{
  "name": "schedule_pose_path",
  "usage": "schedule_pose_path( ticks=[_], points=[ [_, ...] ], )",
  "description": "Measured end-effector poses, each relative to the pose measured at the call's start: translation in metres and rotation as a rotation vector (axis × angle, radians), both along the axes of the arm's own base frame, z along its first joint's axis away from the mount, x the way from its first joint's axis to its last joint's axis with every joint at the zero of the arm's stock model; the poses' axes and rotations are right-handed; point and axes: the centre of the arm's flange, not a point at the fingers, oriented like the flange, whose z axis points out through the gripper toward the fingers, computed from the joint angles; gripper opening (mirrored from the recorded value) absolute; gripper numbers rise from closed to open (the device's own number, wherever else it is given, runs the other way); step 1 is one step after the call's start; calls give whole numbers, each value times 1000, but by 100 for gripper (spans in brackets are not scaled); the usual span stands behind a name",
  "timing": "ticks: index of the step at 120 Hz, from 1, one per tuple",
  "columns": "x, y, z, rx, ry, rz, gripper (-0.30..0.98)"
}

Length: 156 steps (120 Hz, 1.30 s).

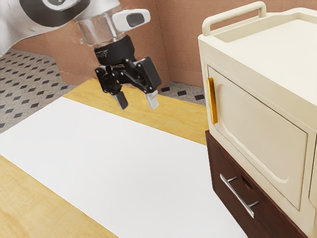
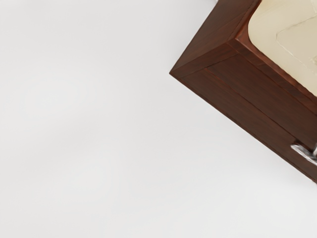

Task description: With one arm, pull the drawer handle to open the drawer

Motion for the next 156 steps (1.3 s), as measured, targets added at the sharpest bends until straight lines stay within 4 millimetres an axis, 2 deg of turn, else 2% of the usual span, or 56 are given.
schedule_pose_path(
  ticks=[5,14,36,46,56,71,87,120,137,156],
  points=[
    [6,-9,-2,-9,-21,19,68],
    [13,-12,0,-8,-53,82,69],
    [16,-40,3,28,-110,170,69],
    [7,-68,2,79,-122,178,69],
    [-10,-81,-8,109,-102,209,69],
    [-49,-85,-35,111,-86,263,69],
    [-70,-68,-55,84,-110,370,69],
    [-89,-65,-82,11,-164,520,69],
    [-95,-81,-93,-26,-178,564,69],
    [-101,-89,-99,-63,-177,635,69]
  ],
)
